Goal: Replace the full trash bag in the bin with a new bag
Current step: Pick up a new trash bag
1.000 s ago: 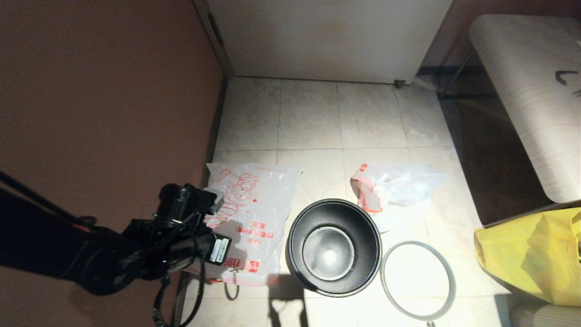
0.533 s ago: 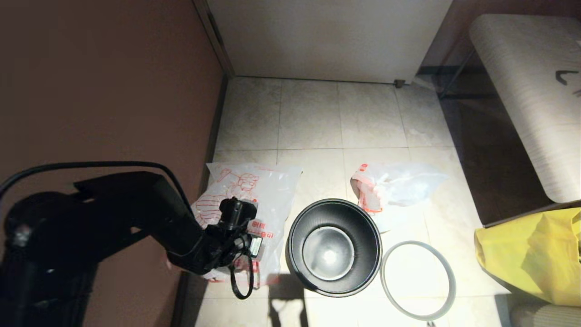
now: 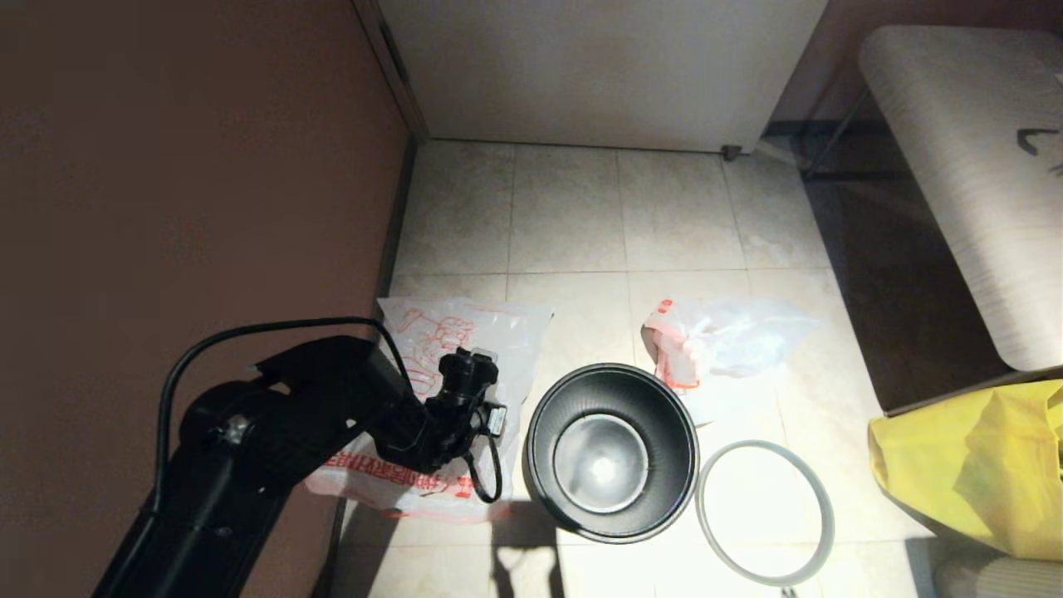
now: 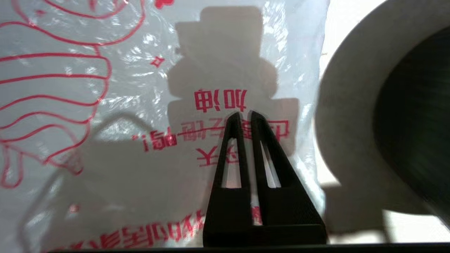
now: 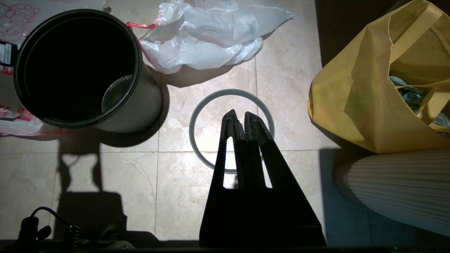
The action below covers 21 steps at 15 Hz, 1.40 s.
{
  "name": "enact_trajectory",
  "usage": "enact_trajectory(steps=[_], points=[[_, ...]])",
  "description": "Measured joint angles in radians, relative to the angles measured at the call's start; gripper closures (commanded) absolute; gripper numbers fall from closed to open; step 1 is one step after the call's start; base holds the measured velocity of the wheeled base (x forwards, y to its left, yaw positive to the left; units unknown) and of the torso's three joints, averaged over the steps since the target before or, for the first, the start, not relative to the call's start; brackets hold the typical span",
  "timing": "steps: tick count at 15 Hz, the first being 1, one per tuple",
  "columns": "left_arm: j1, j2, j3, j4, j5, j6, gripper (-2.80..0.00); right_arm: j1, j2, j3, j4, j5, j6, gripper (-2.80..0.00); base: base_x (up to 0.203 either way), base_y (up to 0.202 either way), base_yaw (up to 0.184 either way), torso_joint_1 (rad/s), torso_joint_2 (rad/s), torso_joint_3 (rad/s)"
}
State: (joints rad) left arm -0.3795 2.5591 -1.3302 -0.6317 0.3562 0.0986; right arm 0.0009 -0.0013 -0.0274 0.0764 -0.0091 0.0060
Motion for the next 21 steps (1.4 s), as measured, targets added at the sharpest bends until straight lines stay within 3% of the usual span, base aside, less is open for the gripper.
enact_trajectory(steps=[8, 11, 14, 21], points=[[0.022, 0.133, -0.112, -0.019, -0.03, 0.005, -2.8, 0.0, 0.0, 0.0, 0.0, 0.0, 0.0, 0.0, 0.0, 0.0, 0.0, 0.0, 0.0, 0.0], [0.012, 0.152, -0.069, -0.109, -0.09, 0.01, -2.8, 0.0, 0.0, 0.0, 0.0, 0.0, 0.0, 0.0, 0.0, 0.0, 0.0, 0.0, 0.0, 0.0], [-0.011, 0.188, -0.062, -0.141, -0.102, 0.035, -2.8, 0.0, 0.0, 0.0, 0.0, 0.0, 0.0, 0.0, 0.0, 0.0, 0.0, 0.0, 0.0, 0.0], [-0.027, 0.309, -0.26, -0.145, -0.066, 0.124, -2.8, 0.001, 0.0, 0.0, 0.0, 0.0, 0.0, 0.0, 0.0, 0.0, 0.0, 0.0, 0.0, 0.0]])
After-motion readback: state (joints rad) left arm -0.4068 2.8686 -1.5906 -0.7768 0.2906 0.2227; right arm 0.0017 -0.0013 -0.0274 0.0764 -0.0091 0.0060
